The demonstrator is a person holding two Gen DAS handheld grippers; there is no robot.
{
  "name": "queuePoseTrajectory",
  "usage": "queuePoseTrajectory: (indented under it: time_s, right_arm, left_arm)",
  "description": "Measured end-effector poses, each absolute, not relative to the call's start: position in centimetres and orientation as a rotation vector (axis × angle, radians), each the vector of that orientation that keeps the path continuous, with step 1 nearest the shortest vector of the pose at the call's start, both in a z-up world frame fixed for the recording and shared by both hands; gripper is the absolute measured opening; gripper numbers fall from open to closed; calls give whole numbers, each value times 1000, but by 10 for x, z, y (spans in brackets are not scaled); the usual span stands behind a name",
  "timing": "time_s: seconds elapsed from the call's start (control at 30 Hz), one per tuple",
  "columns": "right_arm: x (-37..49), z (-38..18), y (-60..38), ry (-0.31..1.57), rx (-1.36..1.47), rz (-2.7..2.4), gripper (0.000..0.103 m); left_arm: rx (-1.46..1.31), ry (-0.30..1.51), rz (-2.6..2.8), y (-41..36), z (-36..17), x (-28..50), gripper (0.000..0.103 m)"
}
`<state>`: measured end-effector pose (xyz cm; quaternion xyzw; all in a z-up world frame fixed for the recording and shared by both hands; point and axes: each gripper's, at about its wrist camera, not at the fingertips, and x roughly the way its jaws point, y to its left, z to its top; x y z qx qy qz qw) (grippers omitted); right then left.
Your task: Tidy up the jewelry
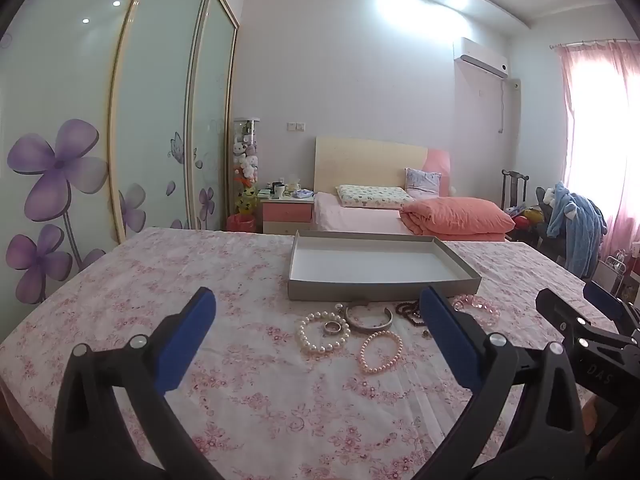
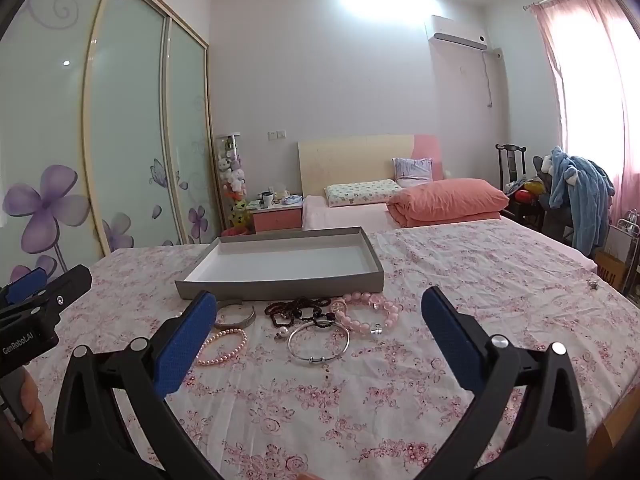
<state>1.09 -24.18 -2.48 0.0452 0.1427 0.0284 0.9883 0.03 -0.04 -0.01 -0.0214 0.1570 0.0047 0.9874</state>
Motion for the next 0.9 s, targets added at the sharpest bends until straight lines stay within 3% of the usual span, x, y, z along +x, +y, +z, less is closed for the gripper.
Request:
queuePoseTrajectory:
  time_s: [0.9]
  right_arm:
    - [12, -25, -242, 290, 94, 57, 101]
  left_arm:
    - [-53, 317, 9, 0, 0, 0, 99]
